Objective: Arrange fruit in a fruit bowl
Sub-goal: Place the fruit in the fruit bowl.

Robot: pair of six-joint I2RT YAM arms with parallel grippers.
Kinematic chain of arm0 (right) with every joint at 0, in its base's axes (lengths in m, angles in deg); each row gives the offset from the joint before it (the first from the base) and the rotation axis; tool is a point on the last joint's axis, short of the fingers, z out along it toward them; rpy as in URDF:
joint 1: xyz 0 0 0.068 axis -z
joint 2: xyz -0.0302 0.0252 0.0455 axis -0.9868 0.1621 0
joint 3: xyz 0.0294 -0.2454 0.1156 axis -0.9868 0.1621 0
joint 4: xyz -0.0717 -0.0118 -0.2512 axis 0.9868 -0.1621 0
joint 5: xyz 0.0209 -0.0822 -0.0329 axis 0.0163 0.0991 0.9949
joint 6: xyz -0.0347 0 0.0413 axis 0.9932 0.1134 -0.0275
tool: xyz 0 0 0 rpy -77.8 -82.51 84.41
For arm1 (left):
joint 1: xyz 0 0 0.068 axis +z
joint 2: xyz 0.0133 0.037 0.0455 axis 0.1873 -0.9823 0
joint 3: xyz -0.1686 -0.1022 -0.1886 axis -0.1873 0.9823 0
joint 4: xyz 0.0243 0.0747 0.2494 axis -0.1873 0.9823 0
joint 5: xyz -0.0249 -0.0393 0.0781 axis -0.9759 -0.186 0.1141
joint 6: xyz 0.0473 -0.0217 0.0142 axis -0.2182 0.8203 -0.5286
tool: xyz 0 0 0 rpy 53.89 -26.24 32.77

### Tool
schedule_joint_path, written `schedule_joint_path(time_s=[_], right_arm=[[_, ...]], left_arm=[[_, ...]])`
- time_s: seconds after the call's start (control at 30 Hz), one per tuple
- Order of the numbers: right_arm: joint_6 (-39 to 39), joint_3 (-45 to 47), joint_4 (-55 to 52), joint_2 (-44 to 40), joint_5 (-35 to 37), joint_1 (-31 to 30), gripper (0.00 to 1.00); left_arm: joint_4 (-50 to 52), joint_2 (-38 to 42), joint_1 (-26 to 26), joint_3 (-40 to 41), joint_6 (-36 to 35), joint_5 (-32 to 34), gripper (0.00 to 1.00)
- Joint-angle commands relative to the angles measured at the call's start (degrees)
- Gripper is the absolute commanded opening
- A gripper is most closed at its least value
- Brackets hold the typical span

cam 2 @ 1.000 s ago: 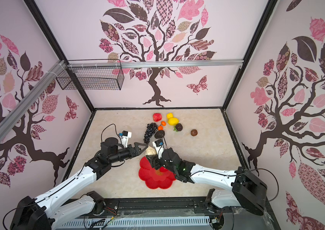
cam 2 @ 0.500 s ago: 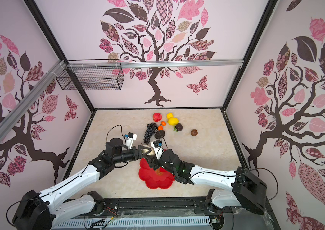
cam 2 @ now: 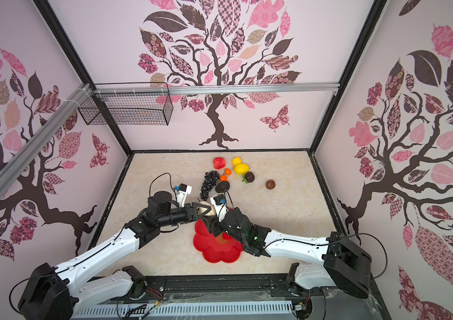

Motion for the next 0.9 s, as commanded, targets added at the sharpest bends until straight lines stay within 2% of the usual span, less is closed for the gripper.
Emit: schedule_joint_path(time_s=[0.0, 0.13, 0.33, 0.43, 0.5, 0.67, 0.73, 0.87], right_arm=[[-1.16, -1.18, 0.48, 0.23, 2.15, -0.28, 0.64], [-1.57, -0.99, -0.46, -0.53, 2.55, -0.28, 0.69], [-1.91, -1.25, -4.79, -2.74, -0.06, -0.28, 0.9], [-0.87, -1.34, -10.86, -5.53, -0.16, -0.28, 0.97], [0.08, -0.87, -15.52, -8.75, 2.54, -0.23, 0.99], [2.25, 1.04, -27.03, -18.4, 15.83, 0.6, 1.0], [1.82, 2.34, -30.43, -22.35, 19.82, 2.36, 1.0], [-2.08, 5.8, -33.34, -28.72, 22.85, 7.19, 1.0]], left_arm=[[2.4, 0.55, -0.2, -3.4, -2.87, 1.94, 0.49], [4.77, 1.2, -0.21, -4.13, -4.59, 4.44, 0.49], [8.73, 3.17, 1.72, -4.65, -7.2, 9.41, 0.49], [12.36, 4.11, 2.75, -5.71, -9.37, 13.24, 0.49], [15.35, 4.0, 2.65, -6.99, -11.74, 15.76, 0.48], [26.79, 0.2, 1.44, -13.33, -16.45, 23.2, 0.46], [28.65, -1.68, -0.83, -15.19, -18.02, 26.08, 0.46], [30.46, -7.21, -6.53, -18.53, -20.66, 28.22, 0.46]])
